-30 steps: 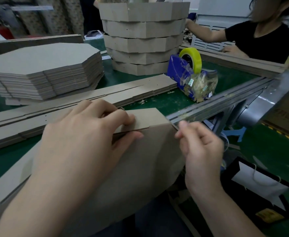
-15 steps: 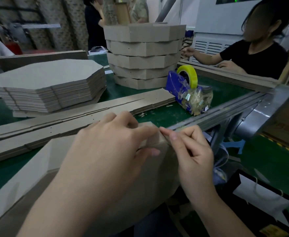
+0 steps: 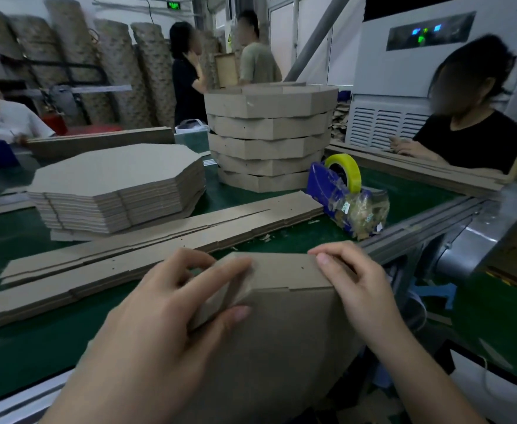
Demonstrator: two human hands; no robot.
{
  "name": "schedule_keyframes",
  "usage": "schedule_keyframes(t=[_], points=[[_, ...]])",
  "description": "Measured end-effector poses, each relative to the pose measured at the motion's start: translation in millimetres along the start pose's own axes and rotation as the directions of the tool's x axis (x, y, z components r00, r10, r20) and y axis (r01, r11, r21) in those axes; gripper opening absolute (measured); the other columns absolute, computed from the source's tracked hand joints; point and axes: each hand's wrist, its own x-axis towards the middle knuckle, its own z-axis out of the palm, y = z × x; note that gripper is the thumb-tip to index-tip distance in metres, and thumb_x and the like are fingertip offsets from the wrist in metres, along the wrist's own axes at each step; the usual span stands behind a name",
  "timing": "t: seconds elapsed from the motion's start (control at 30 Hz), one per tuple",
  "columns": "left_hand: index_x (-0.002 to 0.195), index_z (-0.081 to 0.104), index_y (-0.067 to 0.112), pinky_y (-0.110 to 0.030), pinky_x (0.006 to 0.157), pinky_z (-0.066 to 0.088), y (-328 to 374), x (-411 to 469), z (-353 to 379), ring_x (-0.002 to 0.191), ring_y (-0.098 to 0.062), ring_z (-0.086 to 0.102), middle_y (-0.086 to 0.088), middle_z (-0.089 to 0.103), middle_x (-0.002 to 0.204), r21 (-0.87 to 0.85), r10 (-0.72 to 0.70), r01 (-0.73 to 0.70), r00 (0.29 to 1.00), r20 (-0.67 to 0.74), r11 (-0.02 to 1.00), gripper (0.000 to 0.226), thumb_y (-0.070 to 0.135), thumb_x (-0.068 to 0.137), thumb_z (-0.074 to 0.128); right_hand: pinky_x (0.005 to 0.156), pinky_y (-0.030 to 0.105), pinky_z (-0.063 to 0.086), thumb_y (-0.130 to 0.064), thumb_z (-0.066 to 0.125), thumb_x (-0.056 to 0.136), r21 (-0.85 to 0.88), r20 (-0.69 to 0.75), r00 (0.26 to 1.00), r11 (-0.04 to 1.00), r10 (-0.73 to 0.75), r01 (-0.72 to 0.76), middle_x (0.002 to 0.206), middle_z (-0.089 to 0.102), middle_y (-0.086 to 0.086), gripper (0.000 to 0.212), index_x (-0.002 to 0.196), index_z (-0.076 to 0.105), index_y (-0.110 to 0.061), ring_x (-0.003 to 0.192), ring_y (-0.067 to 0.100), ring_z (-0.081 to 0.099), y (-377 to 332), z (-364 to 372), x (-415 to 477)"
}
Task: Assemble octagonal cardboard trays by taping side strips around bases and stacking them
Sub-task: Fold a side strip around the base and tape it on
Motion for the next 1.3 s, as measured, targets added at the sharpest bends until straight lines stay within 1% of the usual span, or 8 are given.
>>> schedule_keyframes(t=[0.27, 0.53, 0.77, 0.9, 1.03, 1.13, 1.2, 1.3], points=[[0.105, 0.068, 0.049, -0.031, 0.067, 0.047, 15, 29, 8, 0.089, -0.016, 0.061, 0.012, 0.063, 0.098, 0.304, 0.075, -0.12, 0.985, 0.155, 0.945, 0.045, 0.06, 0.083, 0.03, 0.079, 0.009, 0.041, -0.032, 0.059, 0.086, -0.034, 0.068, 0.995, 0.996, -0.076, 0.078, 0.095, 0.062, -0.007, 0.02, 0.095, 0.07, -0.018, 0.095, 0.002, 0.059, -17, 26, -1], [0.101, 0.07, 0.05, -0.028, 0.059, 0.043, 10, 30, 13, 0.084, -0.014, 0.062, 0.014, 0.063, 0.093, 0.246, 0.068, -0.094, 0.992, 0.109, 0.965, 0.039, 0.058, 0.085, 0.036, 0.059, 0.009, 0.044, -0.006, 0.049, 0.096, 0.236, 0.234, 0.937, 0.92, 0.259, -0.313, 0.074, 0.069, -0.003, 0.025, 0.089, 0.072, -0.004, 0.066, 0.0, 0.062, -14, 9, 20], [0.102, 0.07, 0.051, -0.019, 0.056, 0.032, 7, 30, 12, 0.083, -0.015, 0.064, 0.012, 0.065, 0.094, 0.282, 0.082, -0.109, 0.991, 0.106, 0.953, 0.037, 0.056, 0.086, 0.036, 0.059, 0.01, 0.043, -0.012, 0.047, 0.098, 0.22, 0.267, 0.933, 0.927, 0.241, -0.302, 0.071, 0.068, -0.008, 0.028, 0.085, 0.071, -0.012, 0.068, 0.001, 0.061, -9, 14, 21], [0.103, 0.07, 0.051, -0.019, 0.054, 0.031, 3, 32, 13, 0.081, -0.017, 0.065, 0.011, 0.066, 0.094, 0.312, 0.115, -0.143, 0.988, 0.106, 0.939, 0.037, 0.056, 0.086, 0.036, 0.071, 0.004, 0.041, -0.028, 0.043, 0.101, 0.09, 0.39, 0.909, 0.977, 0.145, -0.194, 0.095, 0.07, -0.012, 0.029, 0.102, 0.071, -0.021, 0.086, -0.008, 0.06, -7, 7, 26], [0.103, 0.069, 0.051, -0.022, 0.054, 0.036, 0, 33, 15, 0.082, -0.017, 0.066, 0.012, 0.065, 0.094, 0.306, 0.11, -0.132, 0.99, 0.089, 0.943, 0.038, 0.057, 0.086, 0.036, 0.072, 0.019, 0.045, -0.028, 0.052, 0.096, -0.058, -0.029, 0.986, 0.984, 0.166, -0.168, 0.093, 0.063, -0.013, 0.015, 0.098, 0.067, -0.029, 0.075, -0.008, 0.055, 16, -22, 75], [0.102, 0.07, 0.05, -0.025, 0.055, 0.042, -2, 32, 16, 0.081, -0.017, 0.065, 0.013, 0.065, 0.094, 0.287, 0.104, -0.121, 0.992, 0.073, 0.95, 0.038, 0.057, 0.086, 0.036, 0.07, 0.023, 0.039, -0.034, 0.052, 0.096, -0.367, -0.346, 0.922, 0.879, 0.174, -0.304, 0.123, 0.053, 0.002, 0.021, 0.111, 0.064, -0.025, 0.084, 0.006, 0.05, 40, -59, 129], [0.102, 0.07, 0.05, -0.029, 0.056, 0.045, -1, 32, 17, 0.082, -0.018, 0.065, 0.013, 0.066, 0.095, 0.273, 0.103, -0.118, 0.992, 0.071, 0.955, 0.038, 0.057, 0.086, 0.036, 0.077, 0.031, 0.042, -0.04, 0.049, 0.096, -0.423, -0.326, 0.89, 0.793, 0.319, -0.439, 0.134, 0.047, 0.009, 0.029, 0.115, 0.063, -0.023, 0.093, 0.018, 0.052, 58, -79, 155], [0.102, 0.07, 0.05, -0.031, 0.057, 0.046, 0, 34, 18, 0.083, -0.019, 0.065, 0.013, 0.066, 0.096, 0.281, 0.099, -0.118, 0.992, 0.082, 0.952, 0.039, 0.057, 0.086, 0.035, 0.075, 0.034, 0.044, -0.042, 0.051, 0.094, -0.332, -0.231, 0.848, 0.78, 0.477, -0.53, 0.114, 0.063, 0.009, 0.029, 0.099, 0.069, -0.02, 0.084, 0.022, 0.054, 73, -90, 176]])
